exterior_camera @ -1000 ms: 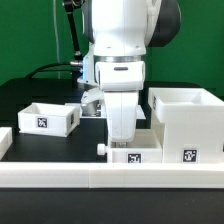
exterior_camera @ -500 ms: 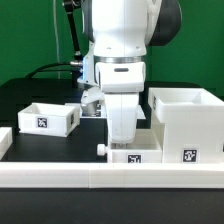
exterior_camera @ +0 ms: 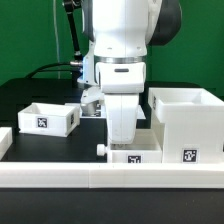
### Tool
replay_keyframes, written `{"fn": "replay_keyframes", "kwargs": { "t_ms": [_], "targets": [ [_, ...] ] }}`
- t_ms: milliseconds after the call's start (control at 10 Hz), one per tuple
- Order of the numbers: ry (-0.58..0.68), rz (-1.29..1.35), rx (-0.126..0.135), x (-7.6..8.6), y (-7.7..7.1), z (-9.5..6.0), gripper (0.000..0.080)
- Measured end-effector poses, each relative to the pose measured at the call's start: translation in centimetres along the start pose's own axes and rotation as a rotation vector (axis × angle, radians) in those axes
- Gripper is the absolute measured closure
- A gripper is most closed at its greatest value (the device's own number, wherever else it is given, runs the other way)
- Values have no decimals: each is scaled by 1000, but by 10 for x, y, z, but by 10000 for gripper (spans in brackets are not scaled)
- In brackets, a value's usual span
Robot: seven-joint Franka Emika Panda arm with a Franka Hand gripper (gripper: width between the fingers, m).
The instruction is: Assemble drawer
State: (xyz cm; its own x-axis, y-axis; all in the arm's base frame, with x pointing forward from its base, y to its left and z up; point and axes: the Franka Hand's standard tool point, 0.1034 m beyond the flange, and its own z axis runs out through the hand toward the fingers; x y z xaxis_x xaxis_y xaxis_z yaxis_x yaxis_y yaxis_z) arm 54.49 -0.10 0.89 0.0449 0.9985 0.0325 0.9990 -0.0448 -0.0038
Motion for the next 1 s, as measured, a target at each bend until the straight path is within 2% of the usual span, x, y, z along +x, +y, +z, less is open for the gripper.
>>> {"fn": "replay_keyframes", "kwargs": {
  "t_ms": [500, 1000],
  "targets": [
    [-4, -36, -3, 4, -1, 0, 757],
    [-4, -29, -3, 1, 0, 0, 757]
  ]
}}
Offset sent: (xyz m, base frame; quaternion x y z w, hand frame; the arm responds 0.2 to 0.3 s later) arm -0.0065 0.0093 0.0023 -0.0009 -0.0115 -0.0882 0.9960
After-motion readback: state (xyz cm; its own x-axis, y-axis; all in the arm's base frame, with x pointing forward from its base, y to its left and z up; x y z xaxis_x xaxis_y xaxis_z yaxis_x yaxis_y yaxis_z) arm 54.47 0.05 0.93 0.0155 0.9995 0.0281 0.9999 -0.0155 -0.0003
